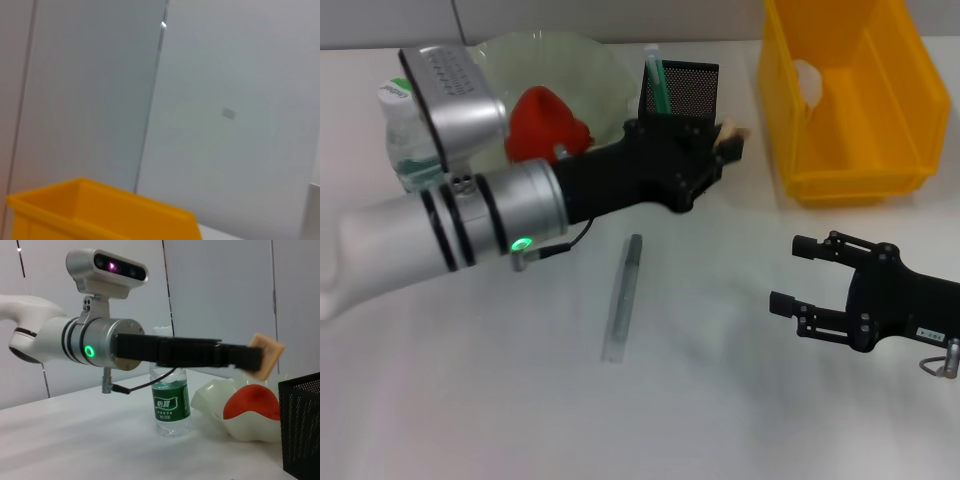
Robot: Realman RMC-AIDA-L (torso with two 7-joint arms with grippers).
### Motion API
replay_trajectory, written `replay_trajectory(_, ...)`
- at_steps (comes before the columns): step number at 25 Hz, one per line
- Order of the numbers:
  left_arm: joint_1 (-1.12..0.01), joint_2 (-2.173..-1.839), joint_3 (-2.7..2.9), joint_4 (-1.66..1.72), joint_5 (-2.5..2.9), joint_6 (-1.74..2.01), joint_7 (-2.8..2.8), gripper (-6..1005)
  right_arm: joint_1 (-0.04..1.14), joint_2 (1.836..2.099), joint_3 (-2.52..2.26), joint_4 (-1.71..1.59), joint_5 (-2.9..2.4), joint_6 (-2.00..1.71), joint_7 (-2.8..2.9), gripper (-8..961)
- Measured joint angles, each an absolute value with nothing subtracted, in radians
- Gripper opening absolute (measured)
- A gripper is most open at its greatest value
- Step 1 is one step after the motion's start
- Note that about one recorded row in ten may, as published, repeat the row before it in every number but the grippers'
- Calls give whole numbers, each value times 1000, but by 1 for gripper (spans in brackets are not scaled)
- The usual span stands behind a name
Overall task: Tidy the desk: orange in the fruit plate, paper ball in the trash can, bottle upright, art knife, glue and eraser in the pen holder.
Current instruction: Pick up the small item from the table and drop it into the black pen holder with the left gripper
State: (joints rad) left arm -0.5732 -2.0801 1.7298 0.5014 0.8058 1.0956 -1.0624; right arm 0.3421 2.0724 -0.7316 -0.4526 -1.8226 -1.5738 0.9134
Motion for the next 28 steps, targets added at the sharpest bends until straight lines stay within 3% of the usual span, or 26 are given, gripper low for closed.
replay_trajectory(14, -606, -2080, 2023, 588, 269, 741, -785, 230, 342, 2072, -732, -453, -1822, -1574, 916, 765)
replay_trajectory(28, -641, -2080, 2047, 585, 114, 614, -723, 257, 344, 2072, -732, -453, -1823, -1580, 917, 765)
